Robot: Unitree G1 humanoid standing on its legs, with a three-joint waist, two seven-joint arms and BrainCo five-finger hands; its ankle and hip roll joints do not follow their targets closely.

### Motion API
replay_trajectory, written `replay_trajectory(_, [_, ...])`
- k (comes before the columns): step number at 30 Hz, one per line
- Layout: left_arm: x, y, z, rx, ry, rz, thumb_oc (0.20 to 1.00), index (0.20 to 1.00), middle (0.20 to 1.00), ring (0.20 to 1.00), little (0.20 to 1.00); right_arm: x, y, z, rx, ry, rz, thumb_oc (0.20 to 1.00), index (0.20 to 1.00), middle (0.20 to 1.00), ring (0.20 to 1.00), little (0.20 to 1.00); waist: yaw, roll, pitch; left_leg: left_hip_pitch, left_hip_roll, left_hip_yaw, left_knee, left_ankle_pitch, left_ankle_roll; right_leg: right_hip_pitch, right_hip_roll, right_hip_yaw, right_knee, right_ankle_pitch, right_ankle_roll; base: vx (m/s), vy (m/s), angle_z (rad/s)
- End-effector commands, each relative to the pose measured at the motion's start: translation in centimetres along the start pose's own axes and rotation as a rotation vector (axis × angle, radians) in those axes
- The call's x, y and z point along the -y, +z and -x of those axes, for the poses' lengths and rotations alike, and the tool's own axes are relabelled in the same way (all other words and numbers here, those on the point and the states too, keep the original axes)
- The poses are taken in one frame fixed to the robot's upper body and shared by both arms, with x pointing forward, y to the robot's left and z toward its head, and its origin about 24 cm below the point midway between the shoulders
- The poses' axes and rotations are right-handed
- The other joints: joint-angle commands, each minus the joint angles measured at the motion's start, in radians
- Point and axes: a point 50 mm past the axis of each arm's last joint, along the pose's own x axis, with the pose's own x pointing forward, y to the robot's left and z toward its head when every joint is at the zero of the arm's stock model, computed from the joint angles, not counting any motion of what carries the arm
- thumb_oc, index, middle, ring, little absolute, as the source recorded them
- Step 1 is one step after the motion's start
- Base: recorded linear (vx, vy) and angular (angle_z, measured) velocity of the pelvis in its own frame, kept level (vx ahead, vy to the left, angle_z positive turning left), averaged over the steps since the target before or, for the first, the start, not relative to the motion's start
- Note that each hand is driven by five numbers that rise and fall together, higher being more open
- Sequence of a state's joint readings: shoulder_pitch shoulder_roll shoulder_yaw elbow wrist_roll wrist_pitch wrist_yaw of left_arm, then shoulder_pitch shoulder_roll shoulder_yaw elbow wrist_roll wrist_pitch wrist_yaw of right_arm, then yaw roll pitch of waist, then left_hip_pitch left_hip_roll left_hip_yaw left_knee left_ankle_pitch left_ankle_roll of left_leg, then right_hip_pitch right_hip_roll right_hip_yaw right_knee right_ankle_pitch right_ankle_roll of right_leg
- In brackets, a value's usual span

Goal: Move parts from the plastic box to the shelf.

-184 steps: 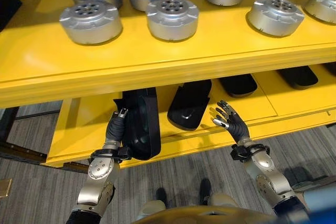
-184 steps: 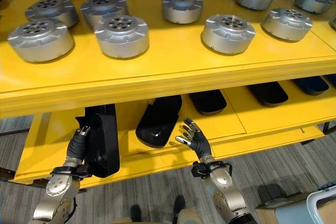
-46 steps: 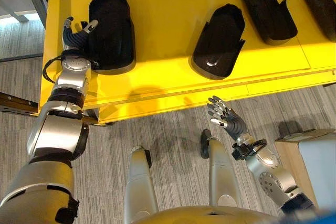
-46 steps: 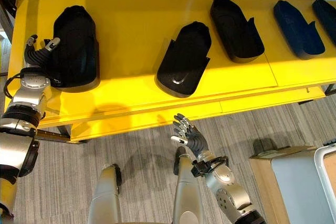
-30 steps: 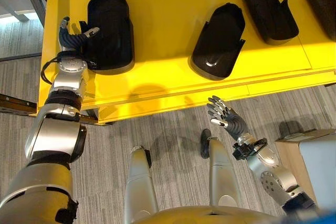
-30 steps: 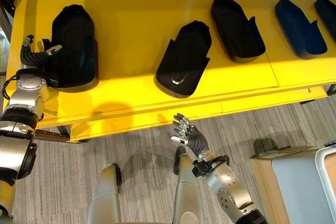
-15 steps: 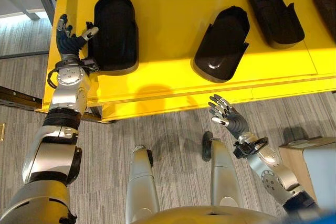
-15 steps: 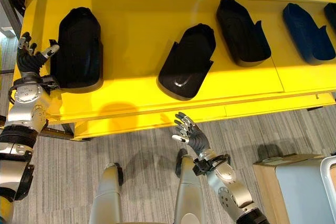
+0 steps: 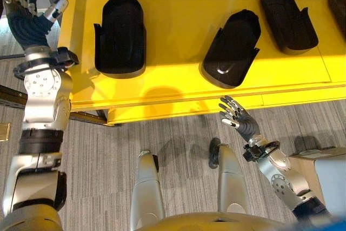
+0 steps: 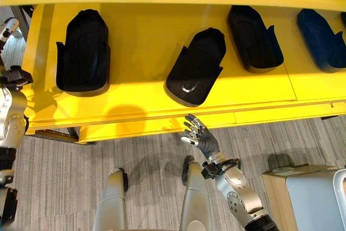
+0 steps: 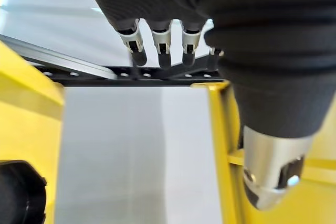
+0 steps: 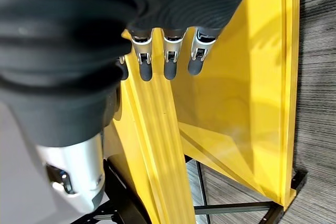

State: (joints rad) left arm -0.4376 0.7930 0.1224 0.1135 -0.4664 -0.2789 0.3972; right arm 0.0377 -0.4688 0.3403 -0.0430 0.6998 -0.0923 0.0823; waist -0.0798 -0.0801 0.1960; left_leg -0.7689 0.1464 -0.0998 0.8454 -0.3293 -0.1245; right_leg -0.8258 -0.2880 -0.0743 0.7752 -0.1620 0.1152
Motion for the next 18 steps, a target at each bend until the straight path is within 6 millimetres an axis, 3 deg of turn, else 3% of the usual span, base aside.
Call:
replay_trajectory(1, [0.8,2.4,0.9,0.168,-0.078,-0.096,1.000,1.000,1.000,1.000,1.000,-0.2,2.2,-0.2,0.122,0.021,0.016,1.000,1.000,1.000,1.000,1.000,0.029,0.022,-0.024,-0.039,0.007,0.035,-0.100,0.126,0.056,0.097,-0.024,0.019,-0.029,-0.042,-0.009,0.07,-0.016,0.00])
replay_trajectory(3, [0.7,2.0,3.2,0.175,-0.126,-0.205,1.000,1.000,1.000,1.000,1.000,-0.2,2.8,-0.3,0.150,0.028,0.022,1.000,1.000,1.000,1.000,1.000,0.036,0.018,-0.022,-0.015,0.011,0.038,-0.103,0.096,0.052,0.113,-0.020,0.027,-0.028,-0.064,-0.003,0.00,0.000,0.00])
replay_trajectory(4, [0.7,2.0,3.3,0.176,-0.125,-0.205,1.000,1.000,1.000,1.000,1.000,-0.2,2.9,-0.3,0.151,0.029,0.023,1.000,1.000,1.000,1.000,1.000,0.035,0.018,-0.018,-0.026,0.008,0.039,-0.110,0.126,0.058,0.103,-0.022,0.025,-0.037,-0.037,-0.010,0.00,0.000,0.00])
replay_trajectory(5, [0.9,1.9,4.1,0.183,-0.163,-0.285,1.000,1.000,1.000,1.000,1.000,-0.2,3.0,-0.3,0.160,0.027,0.021,1.000,1.000,1.000,1.000,1.000,0.039,0.016,-0.019,-0.013,0.012,0.037,-0.103,0.096,0.053,0.115,-0.019,0.027,-0.030,-0.064,-0.004,0.00,0.000,0.00])
replay_trajectory(8, [0.8,1.2,6.9,0.178,-0.269,-0.478,1.000,1.000,1.000,1.000,1.000,0.0,3.9,-0.2,0.203,0.019,0.020,1.000,1.000,1.000,1.000,1.000,0.049,0.010,-0.008,-0.006,0.013,0.036,-0.103,0.093,0.055,0.123,-0.018,0.026,-0.026,-0.069,-0.006,-0.01,-0.028,-0.03])
replay_trajectory(9, [1.0,1.1,7.5,0.187,-0.304,-0.515,1.000,1.000,1.000,1.000,1.000,0.1,4.2,-0.2,0.218,0.014,0.022,1.000,1.000,1.000,1.000,1.000,0.050,0.008,0.000,-0.017,0.010,0.038,-0.107,0.121,0.059,0.116,-0.021,0.022,-0.034,-0.046,-0.013,0.00,0.000,0.00])
replay_trajectory(10, [1.0,1.3,8.2,0.186,-0.337,-0.524,1.000,1.000,1.000,1.000,1.000,0.2,4.5,-0.1,0.232,0.007,0.029,1.000,1.000,1.000,1.000,1.000,0.052,0.009,-0.004,-0.005,0.013,0.036,-0.106,0.097,0.055,0.129,-0.020,0.023,-0.031,-0.067,-0.007,-0.11,-0.010,0.00])
replay_trajectory(11, [1.2,1.1,8.6,0.179,-0.367,-0.541,1.000,1.000,1.000,1.000,1.000,0.1,4.6,-0.1,0.238,0.012,0.027,1.000,1.000,1.000,1.000,1.000,0.054,0.009,0.005,-0.015,0.011,0.037,-0.110,0.123,0.059,0.120,-0.023,0.020,-0.036,-0.044,-0.013,0.07,-0.034,0.00])
replay_trajectory(12, [1.1,1.2,9.1,0.183,-0.395,-0.574,1.000,1.000,1.000,1.000,1.000,0.2,4.8,-0.1,0.245,0.005,0.032,1.000,1.000,1.000,1.000,1.000,0.056,0.008,0.003,-0.004,0.014,0.036,-0.108,0.099,0.054,0.131,-0.021,0.022,-0.032,-0.064,-0.006,-0.01,-0.025,0.05])
replay_trajectory(14, [1.5,1.5,10.0,0.198,-0.440,-0.567,1.000,1.000,1.000,1.000,1.000,0.2,5.1,0.0,0.262,0.005,0.040,1.000,1.000,1.000,1.000,1.000,0.059,0.008,0.018,-0.014,0.012,0.036,-0.112,0.128,0.059,0.122,-0.024,0.017,-0.036,-0.042,-0.012,-0.02,-0.021,0.06])
replay_trajectory(15, [1.4,1.5,10.6,0.189,-0.471,-0.578,1.000,1.000,1.000,1.000,1.000,0.3,5.2,0.2,0.268,-0.002,0.041,1.000,1.000,1.000,1.000,1.000,0.061,0.008,0.015,-0.002,0.014,0.034,-0.113,0.106,0.055,0.133,-0.023,0.019,-0.033,-0.062,-0.005,-0.10,-0.007,0.05])
replay_trajectory(16, [1.6,1.5,10.8,0.202,-0.497,-0.610,1.000,1.000,1.000,1.000,1.000,0.3,5.2,0.2,0.271,-0.005,0.039,1.000,1.000,1.000,1.000,1.000,0.062,0.007,0.023,-0.012,0.011,0.035,-0.116,0.131,0.059,0.126,-0.025,0.017,-0.038,-0.041,-0.011,0.07,-0.045,0.06])
replay_trajectory(18, [1.8,1.2,11.5,0.184,-0.533,-0.606,1.000,1.000,1.000,1.000,1.000,0.4,5.4,0.4,0.284,-0.013,0.051,1.000,1.000,1.000,1.000,1.000,0.061,0.005,0.023,0.004,0.010,0.032,-0.120,0.110,0.056,0.143,-0.024,0.017,-0.038,-0.063,-0.003,0.00,0.000,0.00])
